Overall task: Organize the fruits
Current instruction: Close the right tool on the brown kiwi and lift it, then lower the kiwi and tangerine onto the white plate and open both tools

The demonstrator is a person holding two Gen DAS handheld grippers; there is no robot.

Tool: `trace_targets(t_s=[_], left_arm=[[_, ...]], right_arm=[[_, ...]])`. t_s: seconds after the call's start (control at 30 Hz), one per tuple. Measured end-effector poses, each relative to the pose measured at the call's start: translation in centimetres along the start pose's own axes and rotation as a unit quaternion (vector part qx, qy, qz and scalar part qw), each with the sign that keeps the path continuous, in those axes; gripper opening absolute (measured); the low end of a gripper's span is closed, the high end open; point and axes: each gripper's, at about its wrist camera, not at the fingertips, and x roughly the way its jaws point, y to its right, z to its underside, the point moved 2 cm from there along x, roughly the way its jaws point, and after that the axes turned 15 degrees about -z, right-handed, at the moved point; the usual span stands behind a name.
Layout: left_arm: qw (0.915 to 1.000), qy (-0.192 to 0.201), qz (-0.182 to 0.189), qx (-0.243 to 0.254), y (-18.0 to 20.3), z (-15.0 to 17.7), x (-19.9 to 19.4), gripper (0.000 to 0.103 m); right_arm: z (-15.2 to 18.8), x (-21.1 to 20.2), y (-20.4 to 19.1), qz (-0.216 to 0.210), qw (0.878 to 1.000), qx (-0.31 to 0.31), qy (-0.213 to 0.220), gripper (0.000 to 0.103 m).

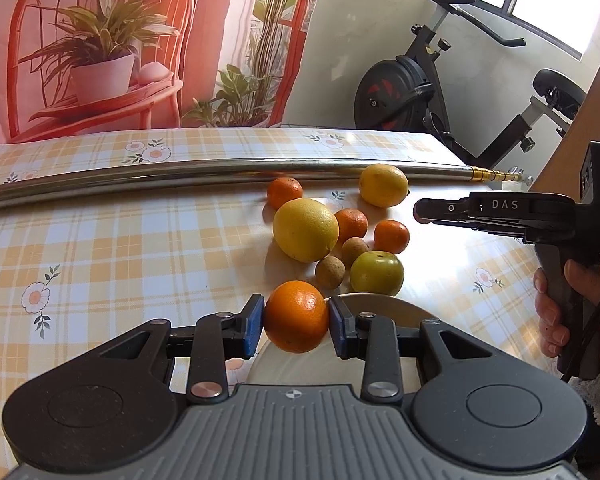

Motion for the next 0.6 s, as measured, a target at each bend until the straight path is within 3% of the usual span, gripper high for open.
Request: trace_targets(t_s=[0.33, 0.6], left_arm=[[0.9998, -0.013, 0.001, 0.014, 0.4, 1.5, -1.3, 0.037], [0.9996, -0.024, -0.006, 0.012, 0.5, 2.2, -1.2, 0.037]], right_arm=[[2.3, -4.5, -3.2, -0.011, 0.999, -0.030, -0.013, 0.025], [4.7, -5.5, -5.4, -0.019, 0.997, -0.048, -0.051, 0.025]])
